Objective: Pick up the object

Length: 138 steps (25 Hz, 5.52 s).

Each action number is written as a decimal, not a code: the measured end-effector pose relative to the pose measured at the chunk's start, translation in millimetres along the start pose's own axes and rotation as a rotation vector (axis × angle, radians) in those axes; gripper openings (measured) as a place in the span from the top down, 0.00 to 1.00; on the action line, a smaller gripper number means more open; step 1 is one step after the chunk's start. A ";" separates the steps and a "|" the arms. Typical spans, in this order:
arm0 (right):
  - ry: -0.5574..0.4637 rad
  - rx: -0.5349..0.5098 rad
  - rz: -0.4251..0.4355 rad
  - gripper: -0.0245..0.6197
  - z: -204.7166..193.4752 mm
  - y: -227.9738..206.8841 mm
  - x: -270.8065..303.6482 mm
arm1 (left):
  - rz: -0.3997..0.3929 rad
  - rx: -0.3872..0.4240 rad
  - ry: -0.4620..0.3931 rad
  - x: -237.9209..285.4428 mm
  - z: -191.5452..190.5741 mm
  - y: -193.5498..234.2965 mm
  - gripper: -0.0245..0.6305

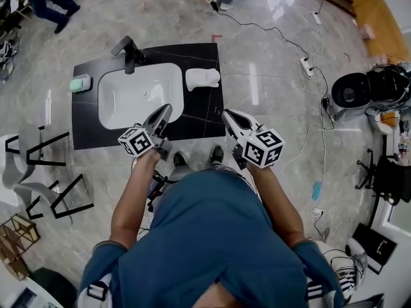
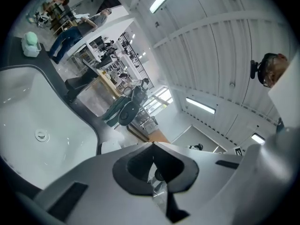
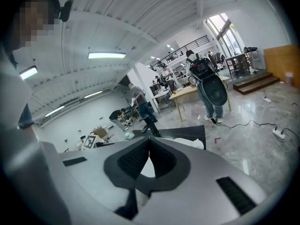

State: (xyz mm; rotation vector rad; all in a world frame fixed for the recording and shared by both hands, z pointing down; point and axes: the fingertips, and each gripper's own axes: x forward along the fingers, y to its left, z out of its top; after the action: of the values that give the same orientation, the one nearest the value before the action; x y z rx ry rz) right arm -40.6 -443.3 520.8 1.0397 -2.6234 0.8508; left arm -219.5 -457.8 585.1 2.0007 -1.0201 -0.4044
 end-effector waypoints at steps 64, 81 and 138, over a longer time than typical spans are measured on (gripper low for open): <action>0.088 0.576 0.057 0.94 -34.0 -114.2 155.2 | -0.104 0.149 0.334 196.3 46.3 92.2 0.83; 0.034 1.165 0.028 0.79 -102.0 -167.2 215.7 | -0.188 0.696 1.094 262.5 -50.8 129.6 0.54; -0.067 1.429 0.027 0.78 -131.2 -187.8 235.0 | -0.158 0.422 1.238 260.4 -90.8 173.7 0.66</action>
State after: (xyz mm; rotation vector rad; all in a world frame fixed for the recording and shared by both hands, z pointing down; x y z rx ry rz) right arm -89.8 -611.2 798.4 1.1689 -1.7476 2.8220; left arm -93.7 -669.1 799.1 2.1155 -0.1388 0.9634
